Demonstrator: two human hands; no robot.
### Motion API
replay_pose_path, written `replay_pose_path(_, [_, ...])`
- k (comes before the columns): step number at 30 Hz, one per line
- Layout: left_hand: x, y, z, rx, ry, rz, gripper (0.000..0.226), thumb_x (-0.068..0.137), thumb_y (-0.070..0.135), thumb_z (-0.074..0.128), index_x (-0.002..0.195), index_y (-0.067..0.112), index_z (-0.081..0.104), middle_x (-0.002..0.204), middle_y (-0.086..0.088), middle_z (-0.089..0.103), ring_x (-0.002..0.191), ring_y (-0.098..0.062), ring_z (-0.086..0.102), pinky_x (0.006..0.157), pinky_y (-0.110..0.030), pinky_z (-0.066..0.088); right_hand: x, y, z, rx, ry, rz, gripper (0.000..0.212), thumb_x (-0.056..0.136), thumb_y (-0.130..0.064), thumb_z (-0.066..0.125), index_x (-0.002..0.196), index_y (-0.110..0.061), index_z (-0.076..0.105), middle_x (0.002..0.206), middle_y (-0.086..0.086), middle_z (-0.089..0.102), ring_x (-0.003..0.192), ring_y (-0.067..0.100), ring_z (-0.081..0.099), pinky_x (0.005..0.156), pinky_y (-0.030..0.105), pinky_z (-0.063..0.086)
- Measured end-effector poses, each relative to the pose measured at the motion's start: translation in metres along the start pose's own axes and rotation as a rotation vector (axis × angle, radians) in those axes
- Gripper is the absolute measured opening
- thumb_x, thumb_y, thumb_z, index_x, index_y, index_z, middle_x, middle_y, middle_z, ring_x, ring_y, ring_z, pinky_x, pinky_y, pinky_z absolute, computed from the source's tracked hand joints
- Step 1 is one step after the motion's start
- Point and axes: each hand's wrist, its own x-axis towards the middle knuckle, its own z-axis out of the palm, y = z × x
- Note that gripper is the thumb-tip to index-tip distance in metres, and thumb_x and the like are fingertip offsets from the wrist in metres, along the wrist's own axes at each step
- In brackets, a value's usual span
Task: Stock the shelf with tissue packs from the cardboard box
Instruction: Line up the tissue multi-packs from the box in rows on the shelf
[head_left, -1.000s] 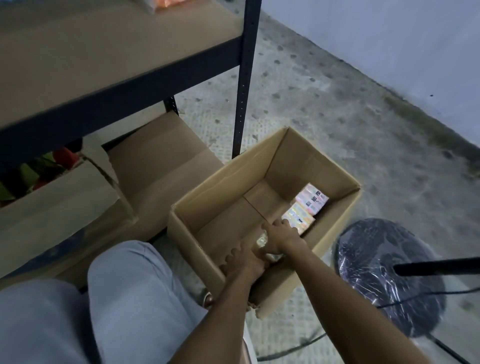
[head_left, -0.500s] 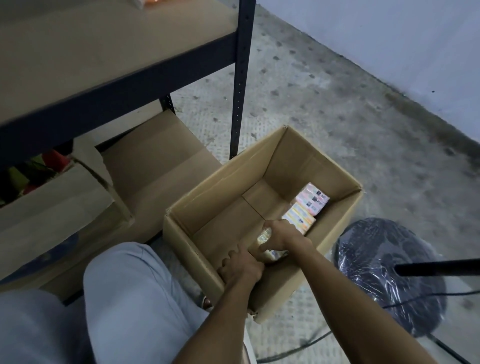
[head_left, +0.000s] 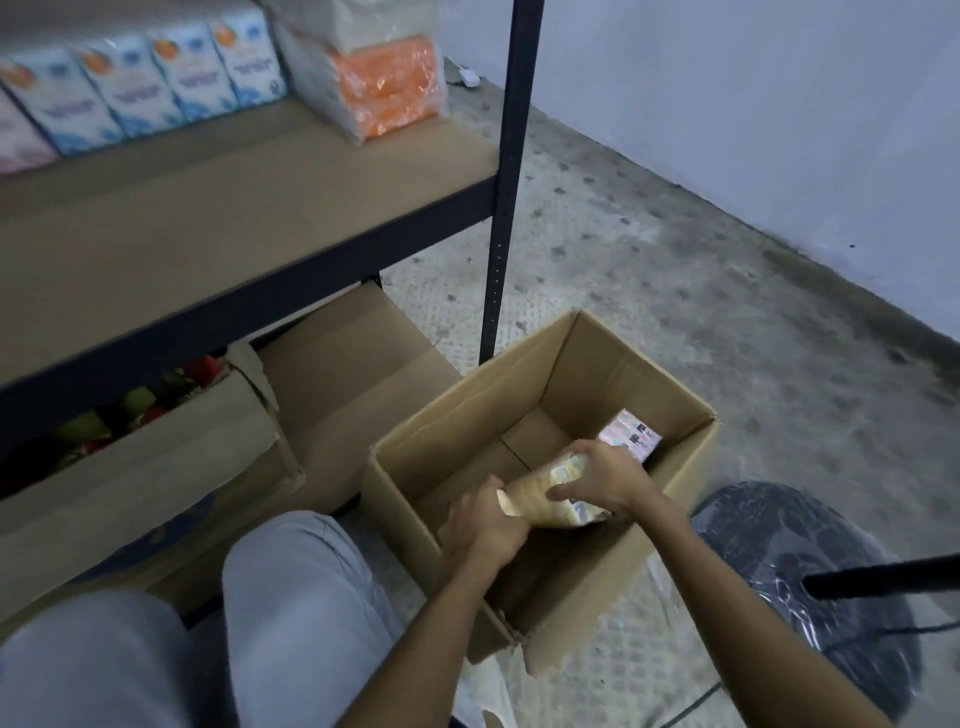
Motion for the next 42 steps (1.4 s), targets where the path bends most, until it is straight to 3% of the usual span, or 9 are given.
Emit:
replay_pose_path(11, [-0.044, -0.008, -0.106, -0.226, 0.177, 0.207, 0.061, 0.063, 0.040, 0.077, 0.121, 0.038, 0.060, 0.103, 0.010, 0.068, 0.090, -0.013, 0.063, 0.074, -0.026, 0.050, -0.086, -0.039, -0.075, 0.170, 0.321, -0.156, 0.050, 0.059, -0.053, 0.081, 0.105, -0.042, 0.063, 0.073, -0.015, 0.061, 0.076, 0.005, 0.057, 0.070, 0.029, 0.043])
replay_pose_path(17, [-0.090, -0.019, -0.174, -0.335, 0.344, 0.310, 0.054, 0.060, 0.039, 0.082, 0.111, 0.044, 0.063, 0.089, 0.019, 0.069, 0.079, -0.003, 0.065, 0.068, -0.025, 0.055, -0.137, -0.063, -0.101, 0.397, 0.504, -0.259, 0.049, 0.055, -0.042, 0.087, 0.100, -0.042, 0.067, 0.091, -0.013, 0.067, 0.067, -0.001, 0.060, 0.062, 0.021, 0.048])
replay_pose_path(21, [-0.122, -0.025, -0.215, -0.412, 0.431, 0.406, 0.052, 0.059, 0.035, 0.084, 0.105, 0.047, 0.064, 0.092, 0.021, 0.069, 0.085, -0.002, 0.065, 0.070, -0.029, 0.057, -0.167, -0.082, -0.120, 0.549, 0.563, -0.348, 0.052, 0.049, -0.044, 0.088, 0.097, -0.046, 0.068, 0.096, -0.007, 0.070, 0.078, 0.014, 0.068, 0.074, 0.041, 0.059])
replay_pose_path(24, [-0.148, -0.026, -0.241, -0.477, 0.521, 0.496, 0.049, 0.060, 0.023, 0.087, 0.102, 0.042, 0.070, 0.089, 0.019, 0.070, 0.080, 0.003, 0.064, 0.062, -0.014, 0.051, -0.188, -0.099, -0.134, 0.632, 0.594, -0.434, 0.054, 0.049, -0.044, 0.088, 0.099, -0.046, 0.068, 0.099, -0.005, 0.070, 0.083, 0.017, 0.070, 0.068, 0.043, 0.060])
replay_pose_path(27, [-0.171, -0.029, -0.266, -0.543, 0.585, 0.591, 0.050, 0.060, 0.018, 0.089, 0.102, 0.037, 0.072, 0.089, 0.016, 0.071, 0.081, 0.006, 0.063, 0.059, -0.006, 0.044, -0.206, -0.115, -0.145, 0.731, 0.612, -0.538, 0.055, 0.048, -0.044, 0.085, 0.100, -0.045, 0.068, 0.106, -0.004, 0.070, 0.092, 0.016, 0.070, 0.068, 0.040, 0.060])
replay_pose_path(31, [-0.190, -0.040, -0.297, -0.581, 0.674, 0.699, 0.049, 0.056, 0.027, 0.083, 0.102, 0.037, 0.072, 0.096, 0.017, 0.073, 0.089, 0.000, 0.066, 0.072, -0.017, 0.052, -0.209, -0.137, -0.155, 0.852, 0.612, -0.648, 0.055, 0.051, -0.039, 0.084, 0.103, -0.036, 0.069, 0.107, -0.003, 0.070, 0.094, 0.015, 0.070, 0.072, 0.037, 0.060])
replay_pose_path(35, [-0.200, -0.058, -0.322, -0.560, 0.767, 0.759, 0.053, 0.052, 0.029, 0.084, 0.103, 0.038, 0.072, 0.100, 0.017, 0.072, 0.096, -0.003, 0.067, 0.078, -0.025, 0.055, -0.192, -0.160, -0.159, 0.955, 0.543, -0.734, 0.075, 0.038, -0.055, 0.090, 0.105, -0.029, 0.070, 0.107, 0.001, 0.071, 0.093, 0.019, 0.071, 0.072, 0.034, 0.060])
replay_pose_path(40, [-0.195, -0.092, -0.355, -0.524, 0.885, 0.813, 0.058, 0.054, 0.018, 0.084, 0.100, 0.050, 0.069, 0.105, 0.026, 0.069, 0.101, 0.000, 0.065, 0.074, -0.012, 0.051, -0.160, -0.200, -0.155, 0.987, 0.432, -0.820, 0.077, 0.038, -0.055, 0.090, 0.106, -0.027, 0.070, 0.111, 0.008, 0.068, 0.097, 0.024, 0.069, 0.076, 0.042, 0.058])
replay_pose_path(42, [-0.188, -0.108, -0.369, -0.461, 0.905, 0.821, 0.064, 0.055, 0.009, 0.089, 0.103, 0.046, 0.068, 0.106, 0.029, 0.067, 0.105, 0.003, 0.063, 0.077, -0.008, 0.049, -0.148, -0.221, -0.153, 0.992, 0.381, -0.844, 0.065, 0.045, -0.045, 0.091, 0.103, -0.026, 0.070, 0.112, 0.009, 0.067, 0.096, 0.021, 0.069, 0.070, 0.034, 0.059])
